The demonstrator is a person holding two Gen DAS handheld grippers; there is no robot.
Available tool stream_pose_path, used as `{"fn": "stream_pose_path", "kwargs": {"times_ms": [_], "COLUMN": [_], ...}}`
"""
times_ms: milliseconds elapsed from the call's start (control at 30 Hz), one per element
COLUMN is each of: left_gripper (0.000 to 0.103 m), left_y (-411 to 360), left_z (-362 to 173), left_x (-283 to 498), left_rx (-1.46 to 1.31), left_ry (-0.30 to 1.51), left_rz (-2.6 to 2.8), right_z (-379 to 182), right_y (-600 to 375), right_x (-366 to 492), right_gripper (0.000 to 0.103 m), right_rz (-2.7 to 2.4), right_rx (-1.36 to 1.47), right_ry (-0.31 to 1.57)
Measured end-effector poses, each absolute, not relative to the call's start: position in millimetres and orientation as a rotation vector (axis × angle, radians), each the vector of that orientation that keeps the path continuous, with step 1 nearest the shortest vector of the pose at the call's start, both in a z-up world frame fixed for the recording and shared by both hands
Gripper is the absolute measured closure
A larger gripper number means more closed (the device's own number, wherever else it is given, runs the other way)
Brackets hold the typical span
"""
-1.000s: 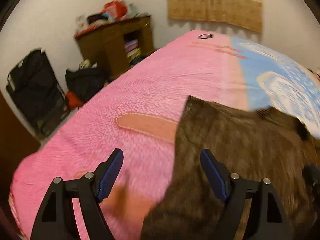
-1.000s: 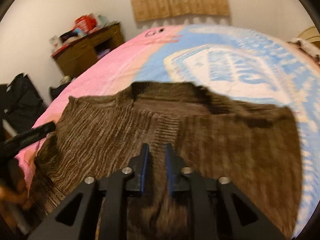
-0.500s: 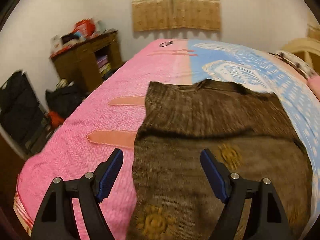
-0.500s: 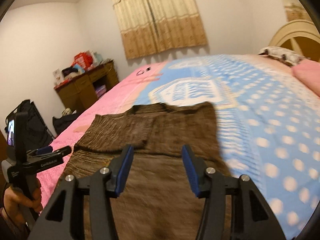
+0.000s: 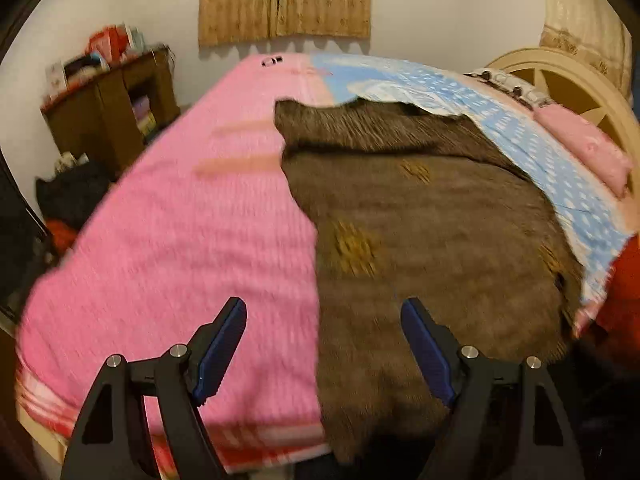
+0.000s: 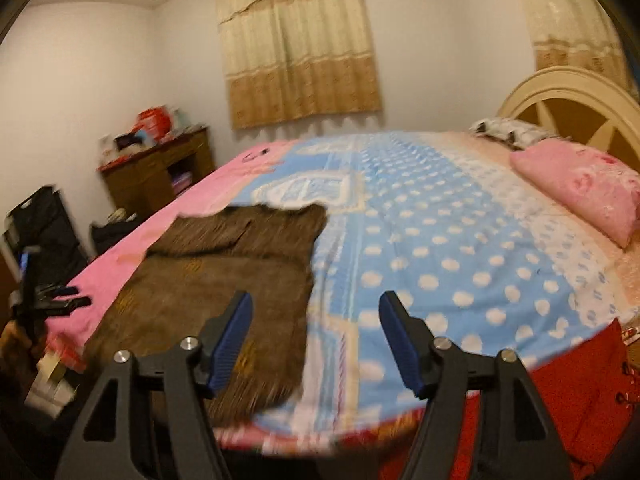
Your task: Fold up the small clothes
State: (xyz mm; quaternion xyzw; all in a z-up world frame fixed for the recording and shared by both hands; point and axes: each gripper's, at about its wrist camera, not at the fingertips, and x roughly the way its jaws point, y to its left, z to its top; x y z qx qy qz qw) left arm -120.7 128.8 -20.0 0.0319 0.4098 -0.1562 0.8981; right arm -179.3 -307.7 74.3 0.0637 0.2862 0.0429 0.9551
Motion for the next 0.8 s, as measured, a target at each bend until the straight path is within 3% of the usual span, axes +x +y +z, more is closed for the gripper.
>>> {"fn": "stream_pose_path", "kwargs": {"times_ms": [100,300,567,733,800], "left_gripper": [0.023,0.023,0.016,0.002,0.001], "left_y": [127,114,93,95,88], "left_z": [-38,-73,-84,-91,-94], "left_x": [-137,-140,-152,-153,-155], "left_rx": [0.031,0.026,0.146,0.077,0.125], "left_ry": [0.866,0.942,0.882,0.910,0.923], "left_rz": [-0.358,-0.330,-0.301,-0.305,-0.289], "right_z": [55,-7,-31,-71,-76], "right_y": [-300,-276,-209,-176,-175], "right_x": [-192,-167,-125,-103,-105], "right_gripper": [0.026,0.028,0.027,0.027,0.040], "right_rz": [0.164,0.145,0.272,0.211,0.142], "right_rx": [0.121,0.220,0.215,0.149,0.094], "right_ry": [0.655,0.831,0.897,1.020,1.006]}}
